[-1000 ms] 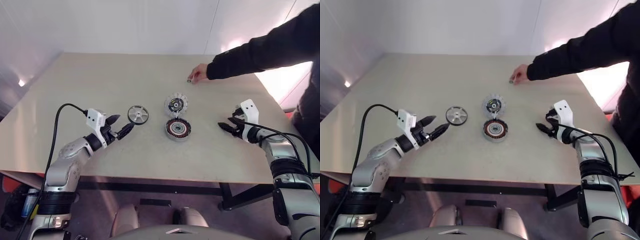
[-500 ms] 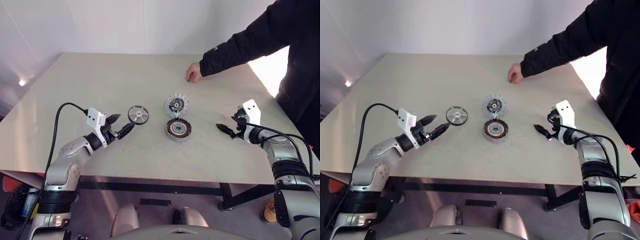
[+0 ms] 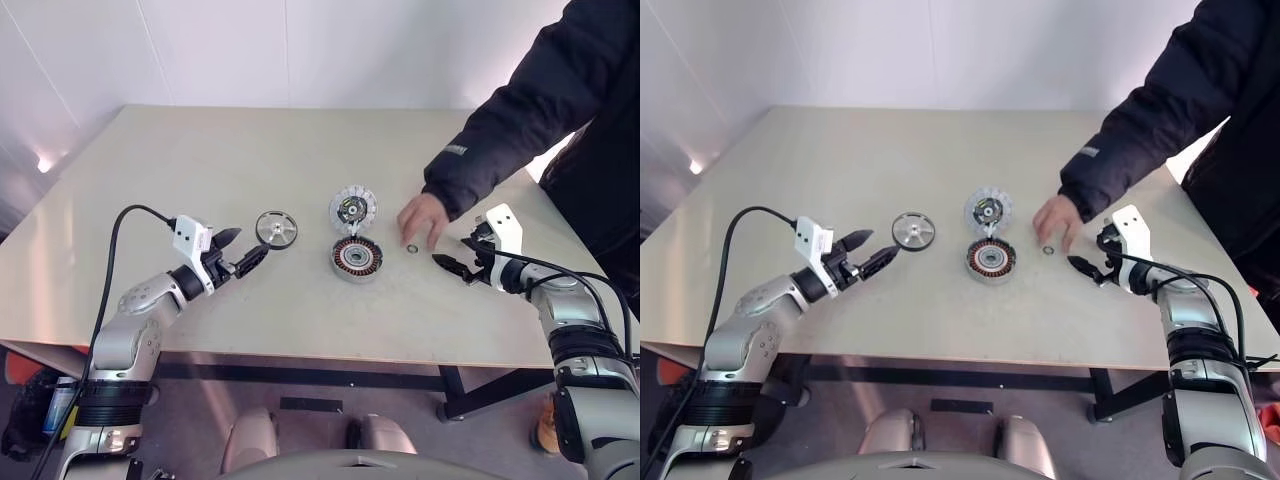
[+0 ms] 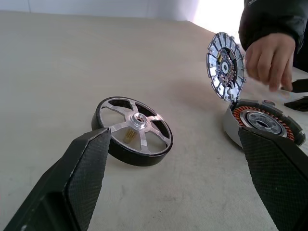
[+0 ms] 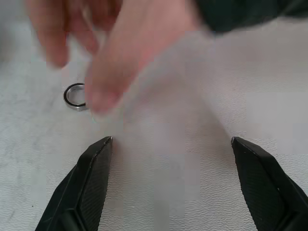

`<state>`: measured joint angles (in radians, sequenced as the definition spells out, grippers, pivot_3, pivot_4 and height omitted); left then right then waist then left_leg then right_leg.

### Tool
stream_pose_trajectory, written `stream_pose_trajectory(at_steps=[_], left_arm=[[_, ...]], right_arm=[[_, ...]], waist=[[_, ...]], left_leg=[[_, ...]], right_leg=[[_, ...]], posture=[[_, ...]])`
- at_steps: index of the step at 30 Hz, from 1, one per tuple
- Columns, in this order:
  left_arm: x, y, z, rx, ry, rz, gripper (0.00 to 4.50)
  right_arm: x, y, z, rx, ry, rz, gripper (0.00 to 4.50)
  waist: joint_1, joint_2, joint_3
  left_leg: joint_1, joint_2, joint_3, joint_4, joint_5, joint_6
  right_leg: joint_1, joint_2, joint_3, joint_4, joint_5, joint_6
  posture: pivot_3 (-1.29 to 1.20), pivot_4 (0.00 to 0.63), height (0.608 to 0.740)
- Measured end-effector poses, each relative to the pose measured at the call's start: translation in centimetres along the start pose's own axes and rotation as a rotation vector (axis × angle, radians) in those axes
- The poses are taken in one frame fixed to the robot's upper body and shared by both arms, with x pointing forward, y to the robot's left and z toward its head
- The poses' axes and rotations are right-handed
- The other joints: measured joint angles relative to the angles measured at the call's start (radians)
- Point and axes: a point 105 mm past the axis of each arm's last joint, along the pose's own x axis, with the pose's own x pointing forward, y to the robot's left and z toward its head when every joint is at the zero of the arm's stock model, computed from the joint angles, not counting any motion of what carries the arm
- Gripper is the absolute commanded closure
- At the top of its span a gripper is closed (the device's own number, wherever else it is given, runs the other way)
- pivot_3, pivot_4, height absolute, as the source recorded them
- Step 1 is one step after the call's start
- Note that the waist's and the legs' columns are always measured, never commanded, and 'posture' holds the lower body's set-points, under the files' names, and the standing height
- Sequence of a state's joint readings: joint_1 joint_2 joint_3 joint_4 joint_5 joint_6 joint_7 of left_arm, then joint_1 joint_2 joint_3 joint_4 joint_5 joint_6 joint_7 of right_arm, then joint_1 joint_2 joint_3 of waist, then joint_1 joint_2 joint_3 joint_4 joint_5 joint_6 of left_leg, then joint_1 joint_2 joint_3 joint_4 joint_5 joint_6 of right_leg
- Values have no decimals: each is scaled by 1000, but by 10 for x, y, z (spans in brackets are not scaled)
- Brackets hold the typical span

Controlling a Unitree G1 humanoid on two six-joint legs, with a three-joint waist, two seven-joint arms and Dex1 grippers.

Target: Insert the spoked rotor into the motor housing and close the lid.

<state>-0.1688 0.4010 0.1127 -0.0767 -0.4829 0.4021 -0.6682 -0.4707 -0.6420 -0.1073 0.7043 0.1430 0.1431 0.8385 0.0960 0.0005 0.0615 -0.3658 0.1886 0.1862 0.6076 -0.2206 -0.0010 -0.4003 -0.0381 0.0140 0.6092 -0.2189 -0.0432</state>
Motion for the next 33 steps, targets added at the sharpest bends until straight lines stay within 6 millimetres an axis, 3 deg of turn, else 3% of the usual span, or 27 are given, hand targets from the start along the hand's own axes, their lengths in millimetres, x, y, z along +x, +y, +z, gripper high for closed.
stream_pose_trajectory(at_steps=[10,22,33], left_arm=[[0,0,0,0,0,0,0],[0,0,-1,0,2,3,0],[-4,0,-4,-5,10,13,0]], right_arm=[[1,10,6,7,-17,42,42],[21,36,13,53,-39,109,42],[31,41,16,47,-43,108,42]], waist=[[-1,0,0],[0,0,0],[-5,0,0]], left_leg=[[0,0,0,0,0,0],[0,0,-1,0,0,0],[1,0,-1,0,1,-1]], right_leg=[[0,0,0,0,0,0],[0,0,0,0,0,0],[1,0,-1,1,0,0]], posture=[[0,0,740],[0,0,740],[0,0,740]])
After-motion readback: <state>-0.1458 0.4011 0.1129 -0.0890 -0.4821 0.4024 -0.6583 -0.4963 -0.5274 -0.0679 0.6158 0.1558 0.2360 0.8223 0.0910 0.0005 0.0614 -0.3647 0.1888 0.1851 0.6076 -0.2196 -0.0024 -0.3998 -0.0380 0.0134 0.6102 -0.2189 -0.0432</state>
